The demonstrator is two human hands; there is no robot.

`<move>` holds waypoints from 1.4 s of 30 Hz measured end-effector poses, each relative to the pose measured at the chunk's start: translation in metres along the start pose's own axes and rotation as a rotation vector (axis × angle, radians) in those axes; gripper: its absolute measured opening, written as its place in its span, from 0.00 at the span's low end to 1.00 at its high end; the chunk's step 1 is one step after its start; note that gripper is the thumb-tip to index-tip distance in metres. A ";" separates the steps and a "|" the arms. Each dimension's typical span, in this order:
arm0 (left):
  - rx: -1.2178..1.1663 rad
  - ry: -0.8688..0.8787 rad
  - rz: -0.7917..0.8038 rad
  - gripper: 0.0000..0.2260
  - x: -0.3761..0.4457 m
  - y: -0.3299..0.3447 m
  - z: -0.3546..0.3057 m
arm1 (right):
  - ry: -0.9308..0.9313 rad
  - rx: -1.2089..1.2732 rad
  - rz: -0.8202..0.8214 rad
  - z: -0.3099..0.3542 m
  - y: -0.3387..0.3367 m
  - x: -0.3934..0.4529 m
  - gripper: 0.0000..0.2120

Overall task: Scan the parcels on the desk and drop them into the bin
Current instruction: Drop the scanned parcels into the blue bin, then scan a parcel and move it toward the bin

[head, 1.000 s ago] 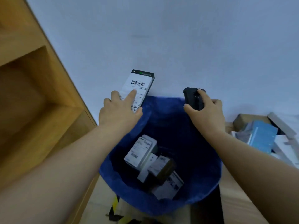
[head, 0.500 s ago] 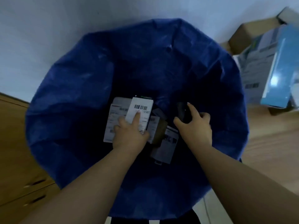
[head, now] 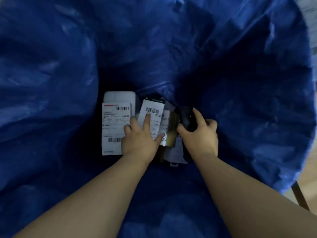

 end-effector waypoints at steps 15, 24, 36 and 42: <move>0.212 0.170 -0.181 0.26 -0.065 -0.120 -0.009 | 0.075 0.355 -0.038 0.017 -0.050 -0.121 0.33; 0.371 0.418 -0.391 0.26 -0.088 -0.188 -0.081 | -0.127 0.395 -0.238 0.015 -0.151 -0.152 0.32; 0.475 0.679 -0.543 0.24 -0.124 -0.230 -0.241 | -0.223 0.352 -0.438 -0.048 -0.287 -0.177 0.35; 0.482 0.780 -0.592 0.25 -0.143 -0.213 -0.340 | -0.232 0.464 -0.563 -0.107 -0.367 -0.173 0.33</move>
Point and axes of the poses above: each hand's wrist, its own x-axis towards the middle knuckle, its own y-axis out of the palm, z = x × y, the point moved 1 cm from there along x, towards the middle knuckle, and after that the axes turned 15 degrees about y, right-handed, at the moved point
